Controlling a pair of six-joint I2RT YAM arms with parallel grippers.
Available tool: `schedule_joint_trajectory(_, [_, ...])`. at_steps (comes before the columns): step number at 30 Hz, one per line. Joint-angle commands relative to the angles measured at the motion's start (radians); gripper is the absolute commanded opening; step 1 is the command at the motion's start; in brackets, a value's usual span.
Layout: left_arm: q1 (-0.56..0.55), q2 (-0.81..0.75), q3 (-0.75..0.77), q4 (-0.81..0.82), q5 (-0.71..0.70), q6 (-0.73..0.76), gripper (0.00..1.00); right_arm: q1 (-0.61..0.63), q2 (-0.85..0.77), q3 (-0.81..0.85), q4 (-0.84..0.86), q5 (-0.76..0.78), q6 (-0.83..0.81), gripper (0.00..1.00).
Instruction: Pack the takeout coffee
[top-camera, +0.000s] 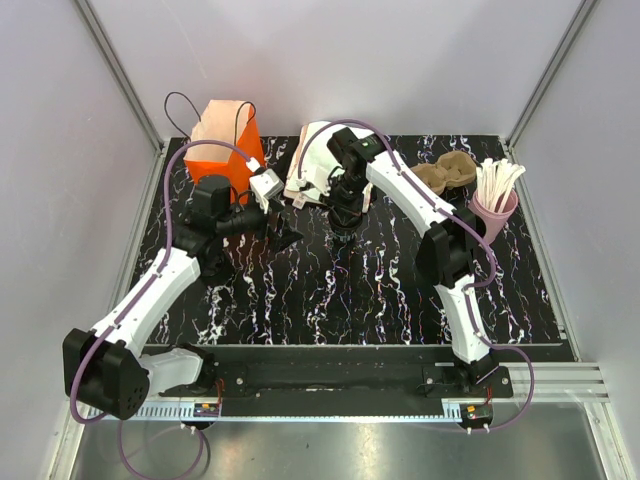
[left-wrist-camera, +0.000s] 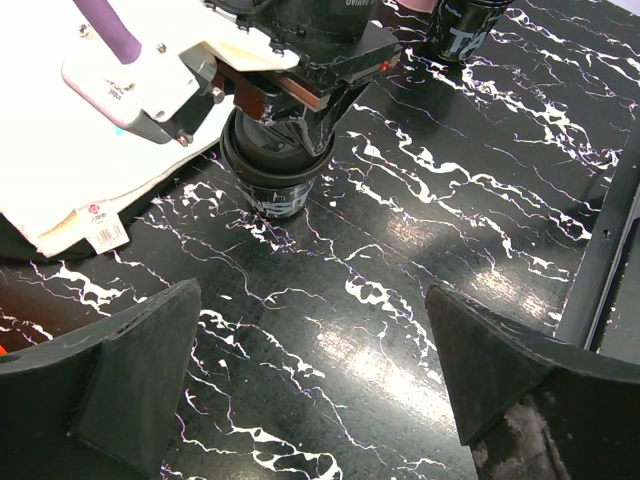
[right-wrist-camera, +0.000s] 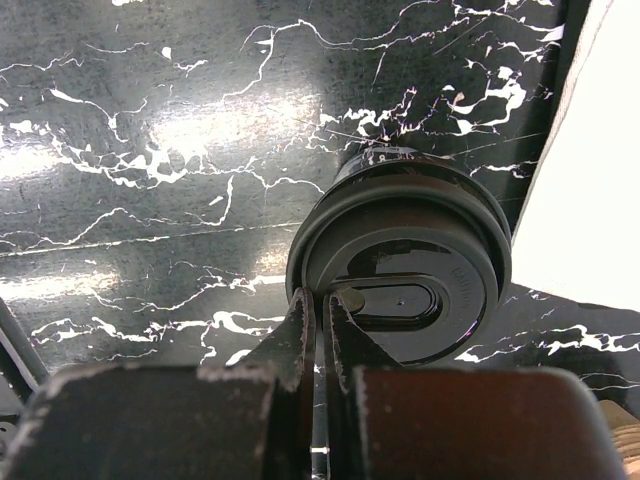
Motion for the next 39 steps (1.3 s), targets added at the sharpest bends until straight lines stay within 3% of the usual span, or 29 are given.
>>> schedule_joint_trajectory(1, [0.005, -0.011, 0.000, 0.052, 0.008, 0.008, 0.99, 0.012, 0.006, 0.008, 0.022, 0.018, 0.008, 0.02])
schedule_joint_trajectory(18, [0.010, -0.005, 0.000, 0.055, 0.019, 0.008, 0.99, 0.022, 0.029, 0.007, 0.038, 0.029, 0.008, 0.05])
schedule_joint_trajectory(23, [0.010, -0.002, -0.002, 0.054, 0.021, 0.008, 0.99, 0.027, 0.032, 0.002, 0.042, 0.037, 0.005, 0.15])
schedule_joint_trajectory(27, [0.011, -0.001, -0.003, 0.057, 0.022, 0.008, 0.99, 0.029, 0.029, -0.001, 0.041, 0.038, 0.003, 0.31])
schedule_joint_trajectory(39, [0.013, 0.003, -0.003, 0.057, 0.024, 0.009, 0.99, 0.029, -0.046, 0.007, 0.040, 0.041, -0.014, 0.43])
